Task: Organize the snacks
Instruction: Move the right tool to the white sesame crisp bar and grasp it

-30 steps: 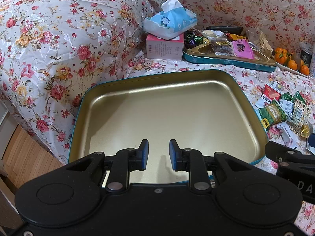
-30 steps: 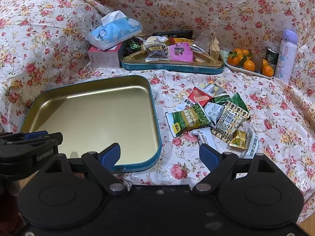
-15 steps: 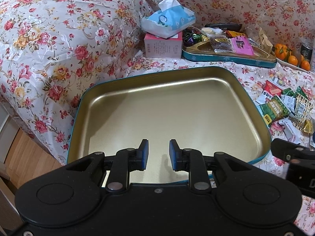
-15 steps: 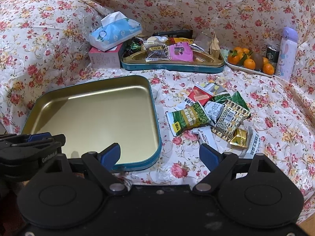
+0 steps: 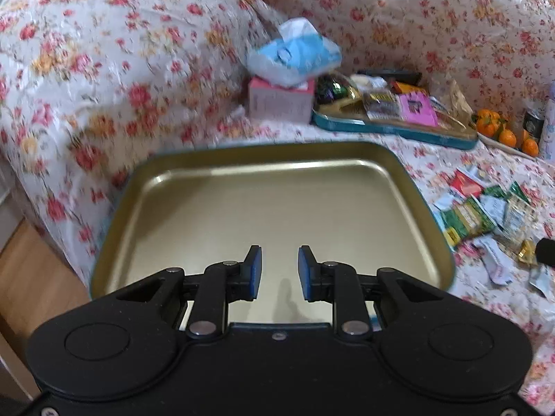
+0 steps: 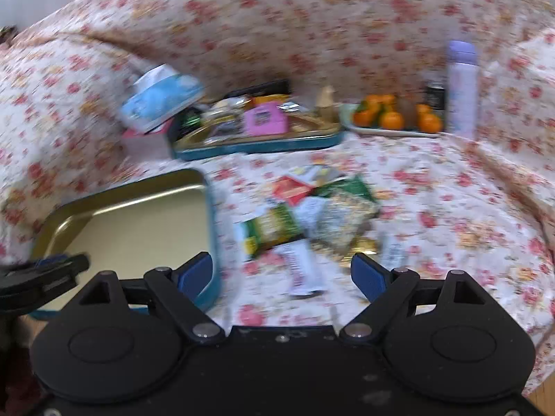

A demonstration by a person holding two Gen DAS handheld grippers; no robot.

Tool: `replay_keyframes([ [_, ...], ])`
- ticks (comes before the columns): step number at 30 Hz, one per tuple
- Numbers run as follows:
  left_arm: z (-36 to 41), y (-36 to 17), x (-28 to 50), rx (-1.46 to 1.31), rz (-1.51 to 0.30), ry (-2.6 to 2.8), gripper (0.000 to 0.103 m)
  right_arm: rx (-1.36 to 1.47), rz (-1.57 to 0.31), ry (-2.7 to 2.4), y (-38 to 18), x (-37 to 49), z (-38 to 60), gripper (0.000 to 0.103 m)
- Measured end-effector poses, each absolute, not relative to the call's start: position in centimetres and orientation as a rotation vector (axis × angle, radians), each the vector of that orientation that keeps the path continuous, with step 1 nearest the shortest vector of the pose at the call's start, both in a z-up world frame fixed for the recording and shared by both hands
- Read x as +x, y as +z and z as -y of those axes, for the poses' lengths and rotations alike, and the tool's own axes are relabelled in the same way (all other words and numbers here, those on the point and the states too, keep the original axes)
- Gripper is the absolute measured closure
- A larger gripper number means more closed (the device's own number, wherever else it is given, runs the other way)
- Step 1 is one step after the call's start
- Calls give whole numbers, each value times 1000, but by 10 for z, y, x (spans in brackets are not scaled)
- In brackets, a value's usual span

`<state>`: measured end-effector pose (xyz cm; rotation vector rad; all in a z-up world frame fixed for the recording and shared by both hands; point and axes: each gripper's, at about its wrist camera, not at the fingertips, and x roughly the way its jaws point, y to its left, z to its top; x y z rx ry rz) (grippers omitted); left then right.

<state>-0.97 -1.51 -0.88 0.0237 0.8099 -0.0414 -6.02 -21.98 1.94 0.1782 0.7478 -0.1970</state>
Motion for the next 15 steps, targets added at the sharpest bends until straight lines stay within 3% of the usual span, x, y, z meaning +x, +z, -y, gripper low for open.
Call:
replay_keyframes([
  [3,28,-6,-21,49,-798,-50,70,192,-724,-252,14,-67,241,12],
  [15,115,-1,-48,130,-811,-225,70,251,-723,-323,-15,-88,298,31],
])
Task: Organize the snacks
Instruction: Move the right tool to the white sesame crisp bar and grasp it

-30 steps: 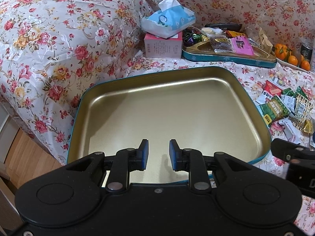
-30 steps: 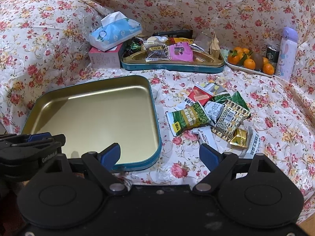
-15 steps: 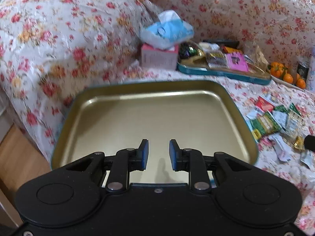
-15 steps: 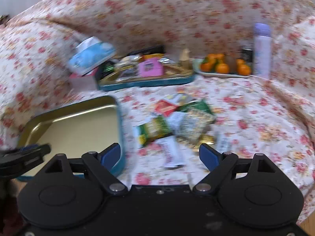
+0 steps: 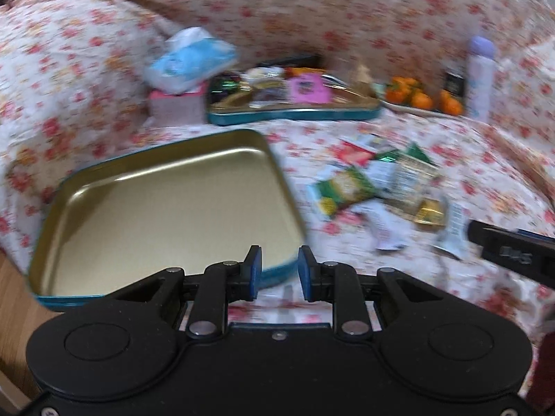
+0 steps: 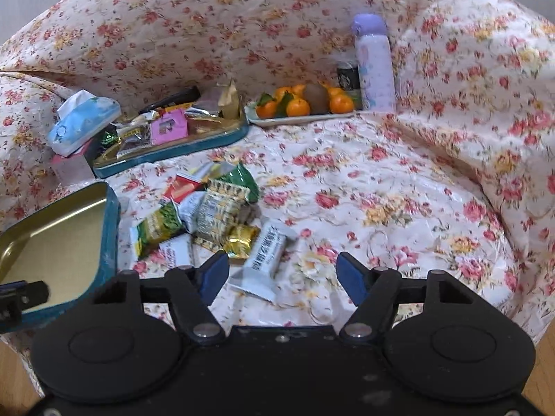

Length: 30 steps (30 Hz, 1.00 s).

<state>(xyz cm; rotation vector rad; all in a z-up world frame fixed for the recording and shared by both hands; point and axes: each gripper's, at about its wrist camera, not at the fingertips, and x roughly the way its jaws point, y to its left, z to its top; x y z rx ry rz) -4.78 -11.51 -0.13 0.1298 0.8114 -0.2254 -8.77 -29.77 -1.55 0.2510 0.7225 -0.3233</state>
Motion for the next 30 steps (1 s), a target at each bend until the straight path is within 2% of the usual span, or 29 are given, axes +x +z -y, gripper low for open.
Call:
replay_keyframes([
  [7,161,-13,-47,206,-824,-292,70,302,-752,-291,-23,-81,313,32],
  [18,185,-36,-32,221,-908,-280,70,414,-807,-203,-30,-58,332,35],
  [24,186,-47,-29,228,-944,-268,70,434,-828,-110,-33,-45,327,46],
  [30,190,-49,-29,246,-934,-269,70,327,-864,-103,-41,-36,319,65],
])
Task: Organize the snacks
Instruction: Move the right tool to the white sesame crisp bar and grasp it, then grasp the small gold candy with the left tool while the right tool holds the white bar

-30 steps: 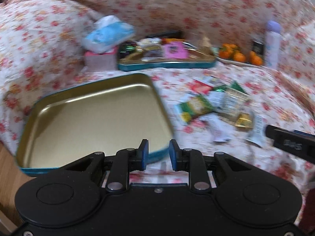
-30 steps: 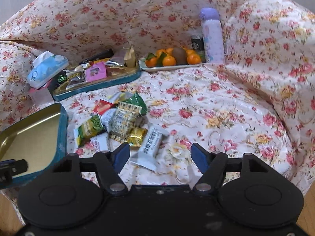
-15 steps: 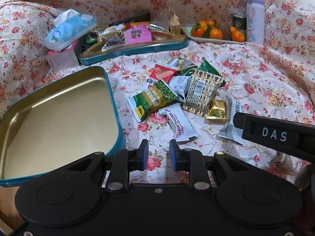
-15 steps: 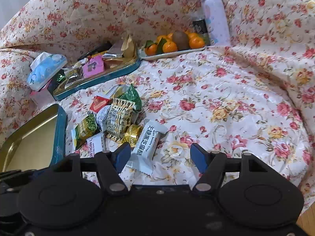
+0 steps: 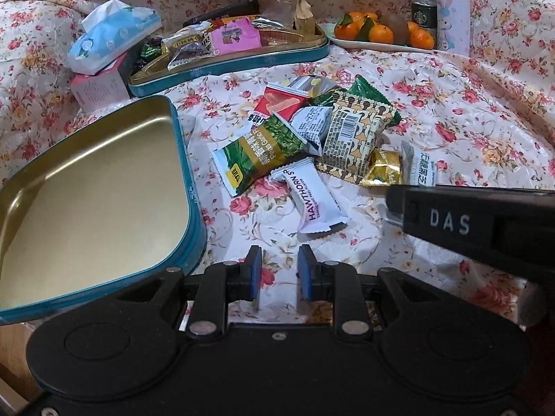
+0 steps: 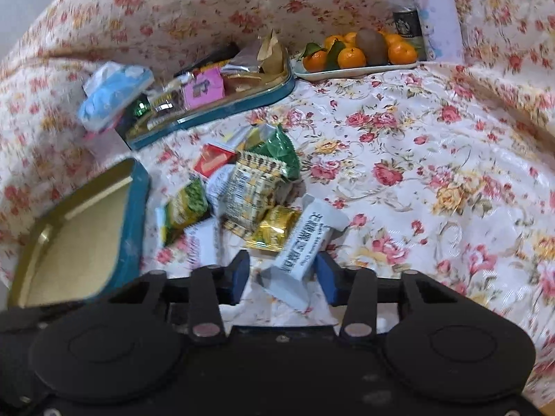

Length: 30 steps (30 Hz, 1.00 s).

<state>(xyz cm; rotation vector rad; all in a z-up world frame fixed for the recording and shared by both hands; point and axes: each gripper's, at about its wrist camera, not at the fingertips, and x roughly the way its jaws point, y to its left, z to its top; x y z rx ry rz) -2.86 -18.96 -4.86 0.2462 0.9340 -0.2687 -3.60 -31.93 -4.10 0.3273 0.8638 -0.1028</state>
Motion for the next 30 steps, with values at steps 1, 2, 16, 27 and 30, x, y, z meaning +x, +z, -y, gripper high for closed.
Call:
replay_keyframes([
  [1,190,-49,-29,250,-931,-269,70,312,-868,-105,-42,-36,320,66],
  [2,190,-49,-29,255,-927,-270,70,302,-864,-110,-42,-36,322,67],
  [16,190,-43,-20,196,-952,-293,70,179,-844,-278,-50,-41,366,66],
  [27,204,-31,-9,175,-944,-332,70,131,-804,-277,-56,-44,361,63],
  [30,208,-31,-3,169,-946,-324,70,131,-791,-267,-58,-46,361,60],
])
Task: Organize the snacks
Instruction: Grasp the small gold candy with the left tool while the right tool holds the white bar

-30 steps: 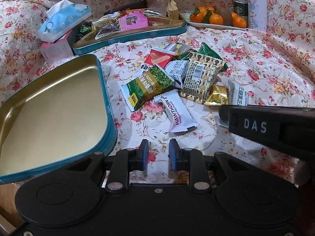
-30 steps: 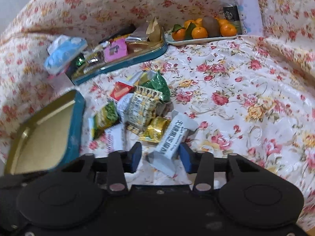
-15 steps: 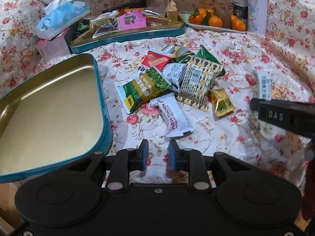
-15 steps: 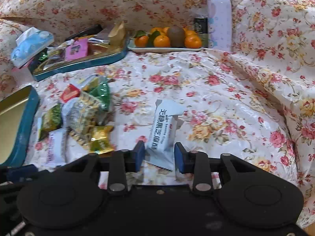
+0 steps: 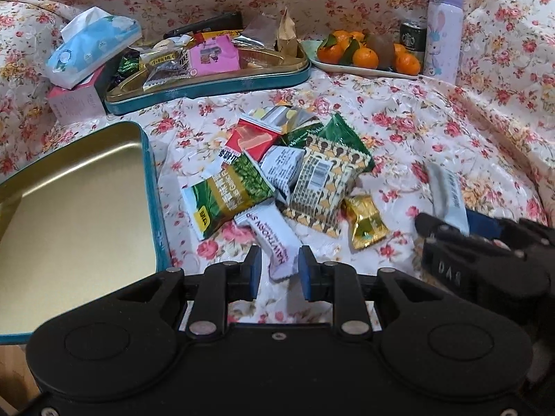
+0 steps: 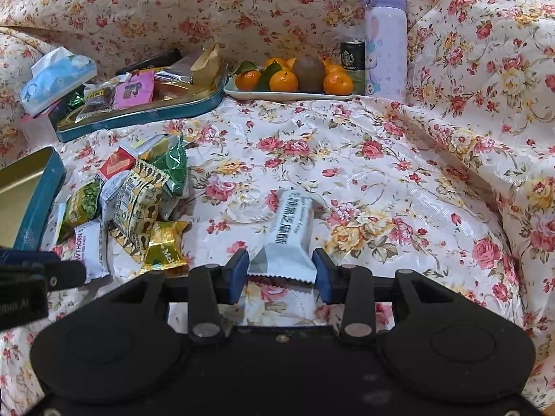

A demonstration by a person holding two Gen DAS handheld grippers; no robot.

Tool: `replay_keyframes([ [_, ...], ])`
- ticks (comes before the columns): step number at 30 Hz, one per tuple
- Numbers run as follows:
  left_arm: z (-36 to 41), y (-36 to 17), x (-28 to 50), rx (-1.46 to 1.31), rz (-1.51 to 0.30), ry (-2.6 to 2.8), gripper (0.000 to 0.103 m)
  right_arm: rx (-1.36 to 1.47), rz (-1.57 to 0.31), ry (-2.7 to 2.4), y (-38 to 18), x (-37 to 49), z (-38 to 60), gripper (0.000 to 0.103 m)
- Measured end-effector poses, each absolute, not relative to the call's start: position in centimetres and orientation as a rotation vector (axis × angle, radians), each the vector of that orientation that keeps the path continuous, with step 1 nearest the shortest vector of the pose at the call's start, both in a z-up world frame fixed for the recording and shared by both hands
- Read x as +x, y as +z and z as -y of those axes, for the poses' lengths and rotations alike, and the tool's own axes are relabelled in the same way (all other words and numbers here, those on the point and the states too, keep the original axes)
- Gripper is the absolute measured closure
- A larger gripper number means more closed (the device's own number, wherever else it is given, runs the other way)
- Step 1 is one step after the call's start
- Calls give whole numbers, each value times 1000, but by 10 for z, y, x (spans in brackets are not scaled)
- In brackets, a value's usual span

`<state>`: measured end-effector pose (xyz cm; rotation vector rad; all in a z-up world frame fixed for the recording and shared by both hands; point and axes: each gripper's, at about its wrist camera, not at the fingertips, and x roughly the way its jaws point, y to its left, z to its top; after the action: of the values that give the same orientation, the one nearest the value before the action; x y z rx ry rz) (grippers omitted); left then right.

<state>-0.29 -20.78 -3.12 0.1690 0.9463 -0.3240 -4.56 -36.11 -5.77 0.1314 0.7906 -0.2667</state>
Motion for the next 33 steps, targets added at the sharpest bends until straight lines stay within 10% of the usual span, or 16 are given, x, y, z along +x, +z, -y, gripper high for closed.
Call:
replay_keyframes([
  [33,212,-41,41,-74,-1106,-296,57,303,-772,-250,-55,-37,375,46],
])
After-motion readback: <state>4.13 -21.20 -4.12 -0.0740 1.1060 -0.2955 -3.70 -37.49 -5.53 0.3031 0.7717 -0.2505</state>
